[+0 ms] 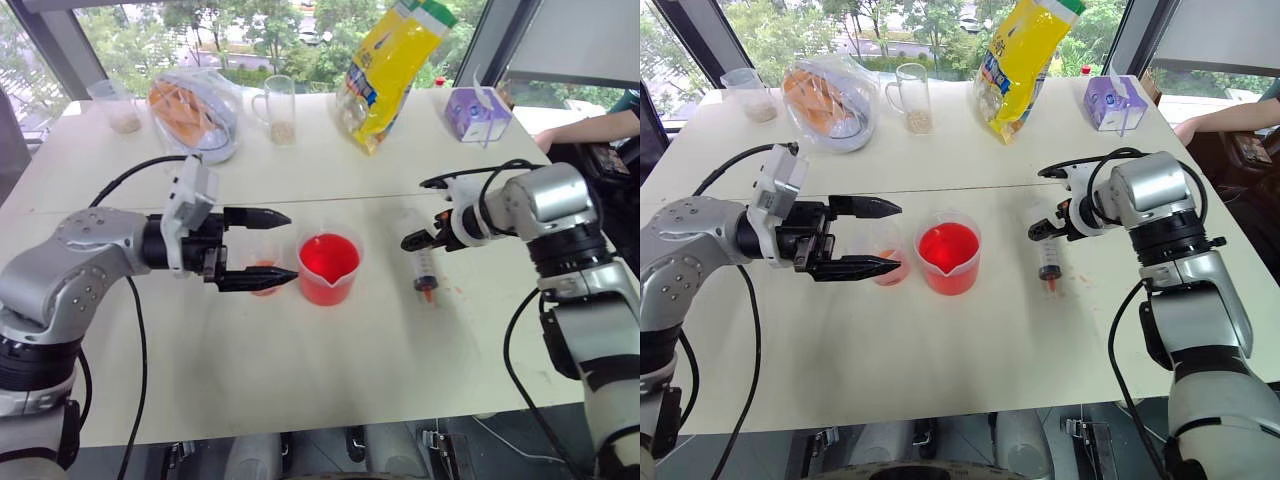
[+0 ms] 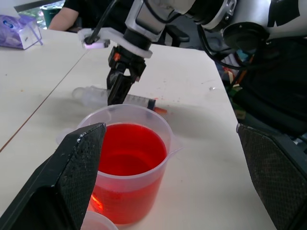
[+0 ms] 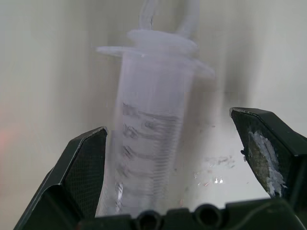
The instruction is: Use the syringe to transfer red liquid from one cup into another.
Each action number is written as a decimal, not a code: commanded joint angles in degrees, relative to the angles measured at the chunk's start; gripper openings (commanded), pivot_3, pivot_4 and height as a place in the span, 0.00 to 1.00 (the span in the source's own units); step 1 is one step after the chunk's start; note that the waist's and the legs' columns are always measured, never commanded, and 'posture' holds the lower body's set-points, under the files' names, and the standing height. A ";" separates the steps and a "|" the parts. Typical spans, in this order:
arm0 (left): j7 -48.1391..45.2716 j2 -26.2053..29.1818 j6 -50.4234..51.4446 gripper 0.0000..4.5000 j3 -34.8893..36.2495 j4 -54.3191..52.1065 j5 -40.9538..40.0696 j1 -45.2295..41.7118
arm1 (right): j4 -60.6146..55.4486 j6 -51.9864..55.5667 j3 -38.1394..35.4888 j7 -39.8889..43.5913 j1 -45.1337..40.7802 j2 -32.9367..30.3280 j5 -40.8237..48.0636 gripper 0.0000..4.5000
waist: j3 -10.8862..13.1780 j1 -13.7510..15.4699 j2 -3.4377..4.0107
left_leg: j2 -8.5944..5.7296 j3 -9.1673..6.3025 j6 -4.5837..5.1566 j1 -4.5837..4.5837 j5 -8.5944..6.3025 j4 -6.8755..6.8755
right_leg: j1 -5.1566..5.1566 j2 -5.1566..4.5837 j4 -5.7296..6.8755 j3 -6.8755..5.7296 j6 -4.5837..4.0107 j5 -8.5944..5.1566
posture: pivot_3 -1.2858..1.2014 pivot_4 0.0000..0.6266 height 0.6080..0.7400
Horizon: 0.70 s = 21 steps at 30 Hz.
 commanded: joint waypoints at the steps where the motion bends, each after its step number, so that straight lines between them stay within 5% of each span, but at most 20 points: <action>1: 0.82 -0.29 -1.75 1.00 1.26 -1.92 0.81 0.30 | 3.34 -3.36 1.92 1.45 -2.50 2.07 -3.14 0.99 | 0.00 -0.03 -0.01 | 0.01 0.00 0.00 0.03 0.00 0.00 | 0.01 0.01 0.00 0.01 0.00 0.00 | 0.52 0.24 1.00; 5: 1.40 -0.67 -2.39 1.00 1.63 -1.95 1.34 0.82 | 5.96 -4.79 3.88 3.24 -3.07 3.86 -5.73 0.80 | -0.04 -0.06 -0.07 | 0.05 0.00 0.00 0.11 0.00 0.02 | 0.07 0.00 0.00 0.08 0.00 0.00 | 0.52 0.24 1.00; 9: 1.45 -0.60 -3.15 1.00 1.92 -1.46 1.70 0.72 | 5.39 -4.12 4.58 5.05 -3.02 4.28 -7.04 0.34 | -0.05 -0.15 -0.07 | 0.05 0.01 0.00 0.15 0.00 0.01 | 0.06 0.01 0.01 0.16 0.00 0.01 | 0.52 0.24 1.00; 10: 1.43 -0.53 -3.30 1.00 1.93 -1.26 1.75 0.59 | 5.02 -3.62 4.42 5.30 -3.01 4.31 -7.19 0.31 | -0.05 -0.16 -0.07 | 0.06 0.01 0.00 0.16 0.00 0.01 | 0.06 0.03 0.01 0.17 0.00 0.01 | 0.52 0.24 1.00; 17: 0.72 -0.07 -4.03 1.00 2.55 1.82 2.20 -2.33 | -6.07 2.65 -3.96 4.71 -3.58 1.88 -5.25 0.31 | -0.02 0.14 -0.03 | 0.07 0.02 0.00 0.07 0.00 0.01 | -0.03 0.03 0.03 0.18 0.00 0.01 | 0.52 0.24 1.00; 21: 0.94 -1.76 -2.74 1.00 2.27 5.13 0.85 -8.45 | -23.87 -11.63 -19.45 6.57 1.47 1.04 -0.02 0.31 | 0.00 0.75 -0.01 | 0.04 0.00 0.00 -0.06 0.00 0.01 | -0.10 0.01 -0.02 0.18 0.11 0.07 | 0.52 0.24 1.00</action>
